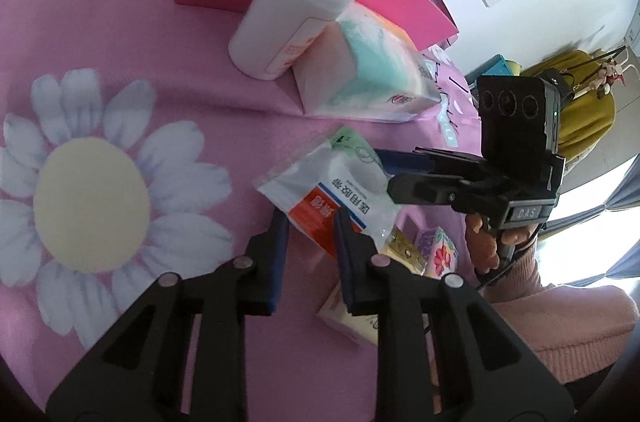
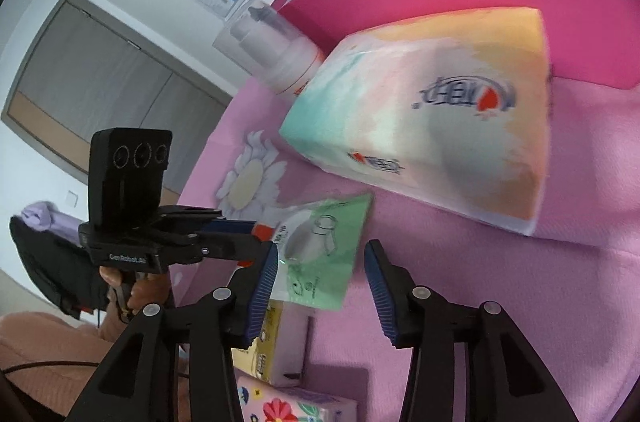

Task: Organize soft objects
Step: 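Grasp the white red-labelled packet with the right gripper and lift, then carry the packet into the pink box and open the right gripper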

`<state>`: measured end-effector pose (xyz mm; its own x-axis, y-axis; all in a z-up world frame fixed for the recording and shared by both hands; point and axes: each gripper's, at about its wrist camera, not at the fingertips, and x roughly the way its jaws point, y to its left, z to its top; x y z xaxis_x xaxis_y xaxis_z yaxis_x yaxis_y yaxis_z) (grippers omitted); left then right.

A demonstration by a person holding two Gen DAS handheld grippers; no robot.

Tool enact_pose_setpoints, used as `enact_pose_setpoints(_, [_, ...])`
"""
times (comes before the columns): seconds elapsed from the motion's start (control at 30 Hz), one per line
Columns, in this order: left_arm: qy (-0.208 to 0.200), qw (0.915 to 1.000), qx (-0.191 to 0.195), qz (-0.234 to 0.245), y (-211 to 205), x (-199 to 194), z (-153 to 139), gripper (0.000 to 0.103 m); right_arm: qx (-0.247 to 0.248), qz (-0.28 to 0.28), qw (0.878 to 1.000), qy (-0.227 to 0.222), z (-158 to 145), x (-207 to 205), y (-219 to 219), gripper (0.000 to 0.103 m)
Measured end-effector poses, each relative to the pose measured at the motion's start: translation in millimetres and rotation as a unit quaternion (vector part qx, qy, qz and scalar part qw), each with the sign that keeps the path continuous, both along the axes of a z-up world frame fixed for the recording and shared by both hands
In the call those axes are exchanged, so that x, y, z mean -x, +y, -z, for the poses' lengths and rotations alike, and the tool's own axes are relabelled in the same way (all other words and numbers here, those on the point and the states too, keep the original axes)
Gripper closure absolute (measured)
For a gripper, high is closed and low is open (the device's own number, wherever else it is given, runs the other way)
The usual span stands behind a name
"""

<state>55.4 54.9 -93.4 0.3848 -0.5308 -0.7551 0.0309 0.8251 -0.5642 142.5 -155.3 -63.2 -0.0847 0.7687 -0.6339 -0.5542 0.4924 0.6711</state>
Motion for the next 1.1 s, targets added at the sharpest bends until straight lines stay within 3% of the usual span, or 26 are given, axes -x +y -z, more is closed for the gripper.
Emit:
enact_pose_setpoints(0.07, [-0.002, 1.0, -0.004, 0.0, -4, -1, -1, 0.079, -0.008, -0.003, 1.0, 0.007, 1, -1, 2, 0.056])
enact_pose_setpoints(0.1, [-0.003, 1.0, -0.004, 0.0, -5, -1, -1, 0.079, -0.011, -0.001, 1.0, 0.01, 2, -2, 2, 0.058])
enact_pose_setpoints(0.13, [-0.004, 1.0, -0.003, 0.001, -6, -1, -2, 0.079, -0.012, 0.005, 1.0, 0.008, 3, -2, 1, 0.068])
enact_pose_setpoints(0.3, [-0.016, 0.9997, 0.016, 0.007, -13, 1, -6, 0.079, -0.021, 0.013, 1.0, -0.005, -2, 6, -2, 0.075])
enact_pose_setpoints(0.5, [-0.066, 0.9974, 0.018, 0.024, -22, 3, -42, 0.079, -0.044, 0.028, 0.998, -0.044, -33, 11, -17, 0.078])
enact_pose_setpoints(0.83, [-0.16, 0.9847, -0.047, 0.052, -41, -43, -122, 0.079, -0.078, 0.067, 0.985, -0.138, -103, -20, -34, 0.078])
enact_pose_setpoints(1.1, [-0.161, 0.9808, -0.102, 0.039, -36, -111, -142, 0.079, -0.086, 0.111, 0.978, -0.157, -116, -82, -27, 0.078])
